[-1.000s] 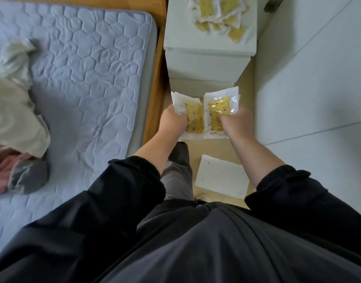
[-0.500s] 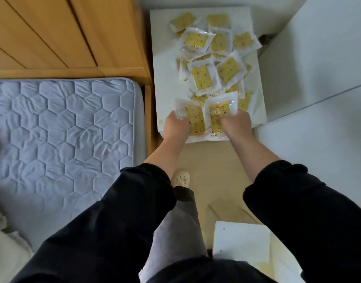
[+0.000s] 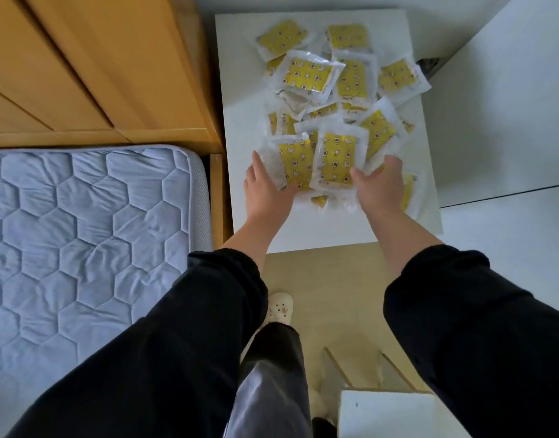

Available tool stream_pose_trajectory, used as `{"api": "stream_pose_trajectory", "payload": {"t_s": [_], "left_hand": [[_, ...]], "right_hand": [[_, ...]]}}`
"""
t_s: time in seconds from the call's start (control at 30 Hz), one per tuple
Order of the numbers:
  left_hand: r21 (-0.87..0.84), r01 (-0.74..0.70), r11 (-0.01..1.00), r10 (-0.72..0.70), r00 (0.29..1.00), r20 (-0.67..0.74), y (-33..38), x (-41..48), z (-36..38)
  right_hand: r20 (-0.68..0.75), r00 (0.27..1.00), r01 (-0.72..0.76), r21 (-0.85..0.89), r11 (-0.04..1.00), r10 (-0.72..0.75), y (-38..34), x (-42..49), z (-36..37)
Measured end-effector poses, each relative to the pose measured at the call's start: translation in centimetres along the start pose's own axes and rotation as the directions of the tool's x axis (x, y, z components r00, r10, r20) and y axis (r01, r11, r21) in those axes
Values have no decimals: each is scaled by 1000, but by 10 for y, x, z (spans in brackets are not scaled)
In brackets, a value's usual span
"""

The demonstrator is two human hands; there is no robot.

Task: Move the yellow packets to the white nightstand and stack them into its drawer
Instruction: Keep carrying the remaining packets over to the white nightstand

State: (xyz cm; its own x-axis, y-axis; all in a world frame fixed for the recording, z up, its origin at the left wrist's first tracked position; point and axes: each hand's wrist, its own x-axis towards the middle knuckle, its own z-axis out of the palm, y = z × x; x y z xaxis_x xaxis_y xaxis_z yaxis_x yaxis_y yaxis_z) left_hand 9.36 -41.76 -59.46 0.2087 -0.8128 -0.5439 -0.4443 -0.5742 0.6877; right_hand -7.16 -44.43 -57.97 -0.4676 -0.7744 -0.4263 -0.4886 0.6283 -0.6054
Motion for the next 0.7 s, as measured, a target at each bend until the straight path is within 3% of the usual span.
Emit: {"api": "stream_pose_trajectory", "payload": {"t_s": [0.1,0.23,0.5,0.7], "left_hand": [[99,-111,989,112,994,-6,-9,-3,7],[151,-162,975,161,987,18,-17,-9,11],[449,-151,881,163,987,12,-23,-15,17],[556,-151,817,170,985,17,-28,-19,20]], "right_hand": [[8,982,187,-143,972,-188,10,-6,6],[30,955,294,-205,934,-294,16,-15,12],[138,919,395,-316,862,-370,27,-22,17],[172,911,413,-356,838,-376,33,-27,17]]}}
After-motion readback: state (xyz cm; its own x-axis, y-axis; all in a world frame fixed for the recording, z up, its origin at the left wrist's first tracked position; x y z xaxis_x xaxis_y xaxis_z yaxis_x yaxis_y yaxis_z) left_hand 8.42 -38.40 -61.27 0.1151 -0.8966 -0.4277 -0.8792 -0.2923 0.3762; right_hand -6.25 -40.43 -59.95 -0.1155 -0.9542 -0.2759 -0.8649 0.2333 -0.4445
